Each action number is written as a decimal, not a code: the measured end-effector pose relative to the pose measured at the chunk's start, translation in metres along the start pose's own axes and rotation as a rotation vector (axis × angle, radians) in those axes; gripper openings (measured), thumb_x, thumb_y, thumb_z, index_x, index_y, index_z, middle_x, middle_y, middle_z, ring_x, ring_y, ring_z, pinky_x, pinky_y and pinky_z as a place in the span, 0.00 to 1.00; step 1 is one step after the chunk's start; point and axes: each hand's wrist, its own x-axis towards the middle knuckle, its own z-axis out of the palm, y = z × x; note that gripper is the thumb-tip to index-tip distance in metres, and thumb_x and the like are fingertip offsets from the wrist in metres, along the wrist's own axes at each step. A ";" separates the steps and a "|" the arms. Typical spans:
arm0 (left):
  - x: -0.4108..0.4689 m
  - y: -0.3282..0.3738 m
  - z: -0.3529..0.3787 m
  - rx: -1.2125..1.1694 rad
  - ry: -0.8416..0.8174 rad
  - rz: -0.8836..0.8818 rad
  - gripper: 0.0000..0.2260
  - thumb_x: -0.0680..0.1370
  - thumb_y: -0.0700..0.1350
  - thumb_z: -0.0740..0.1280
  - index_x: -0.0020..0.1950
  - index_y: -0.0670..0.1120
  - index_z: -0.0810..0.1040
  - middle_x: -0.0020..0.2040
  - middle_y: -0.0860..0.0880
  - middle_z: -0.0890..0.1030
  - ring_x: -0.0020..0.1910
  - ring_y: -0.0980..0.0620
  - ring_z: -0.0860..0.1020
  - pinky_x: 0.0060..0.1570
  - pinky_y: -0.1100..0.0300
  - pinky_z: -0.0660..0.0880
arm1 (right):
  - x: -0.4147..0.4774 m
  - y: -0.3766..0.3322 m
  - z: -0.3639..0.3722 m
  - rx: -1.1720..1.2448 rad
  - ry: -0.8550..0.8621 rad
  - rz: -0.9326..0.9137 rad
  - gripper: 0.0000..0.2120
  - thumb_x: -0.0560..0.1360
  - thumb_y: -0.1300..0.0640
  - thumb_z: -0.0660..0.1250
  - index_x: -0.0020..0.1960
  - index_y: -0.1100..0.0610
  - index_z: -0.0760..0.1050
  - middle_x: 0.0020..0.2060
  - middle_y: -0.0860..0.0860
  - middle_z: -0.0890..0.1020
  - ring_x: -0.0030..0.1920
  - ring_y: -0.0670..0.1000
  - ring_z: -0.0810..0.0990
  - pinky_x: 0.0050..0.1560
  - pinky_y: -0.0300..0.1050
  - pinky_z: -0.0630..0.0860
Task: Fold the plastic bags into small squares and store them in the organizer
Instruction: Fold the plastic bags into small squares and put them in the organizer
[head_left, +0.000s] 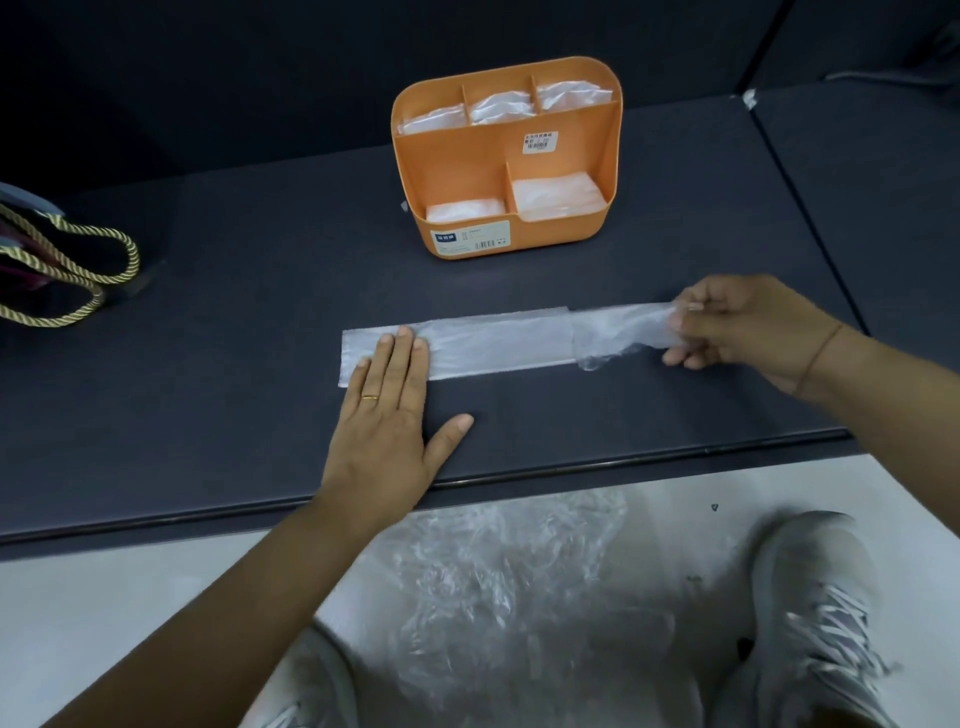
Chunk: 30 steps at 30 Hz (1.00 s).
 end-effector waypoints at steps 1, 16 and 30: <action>0.003 -0.007 -0.002 0.000 -0.011 0.033 0.39 0.79 0.69 0.36 0.80 0.43 0.48 0.80 0.45 0.49 0.79 0.50 0.46 0.76 0.56 0.38 | -0.005 0.001 -0.002 0.098 -0.047 0.078 0.04 0.78 0.63 0.65 0.52 0.61 0.75 0.40 0.61 0.83 0.38 0.54 0.84 0.33 0.36 0.79; 0.040 0.010 -0.018 -0.090 -0.079 0.382 0.41 0.77 0.71 0.51 0.81 0.46 0.46 0.81 0.49 0.46 0.80 0.53 0.43 0.77 0.56 0.40 | -0.021 -0.004 -0.002 -0.118 -0.241 0.248 0.09 0.73 0.62 0.72 0.52 0.59 0.81 0.37 0.51 0.83 0.33 0.45 0.79 0.31 0.35 0.77; -0.009 0.112 -0.062 -1.354 -0.037 -0.072 0.18 0.77 0.32 0.65 0.59 0.51 0.83 0.57 0.58 0.83 0.61 0.62 0.78 0.61 0.68 0.72 | -0.045 -0.028 0.016 -0.017 -0.370 -0.179 0.20 0.77 0.69 0.64 0.63 0.51 0.74 0.59 0.46 0.81 0.47 0.51 0.82 0.47 0.41 0.78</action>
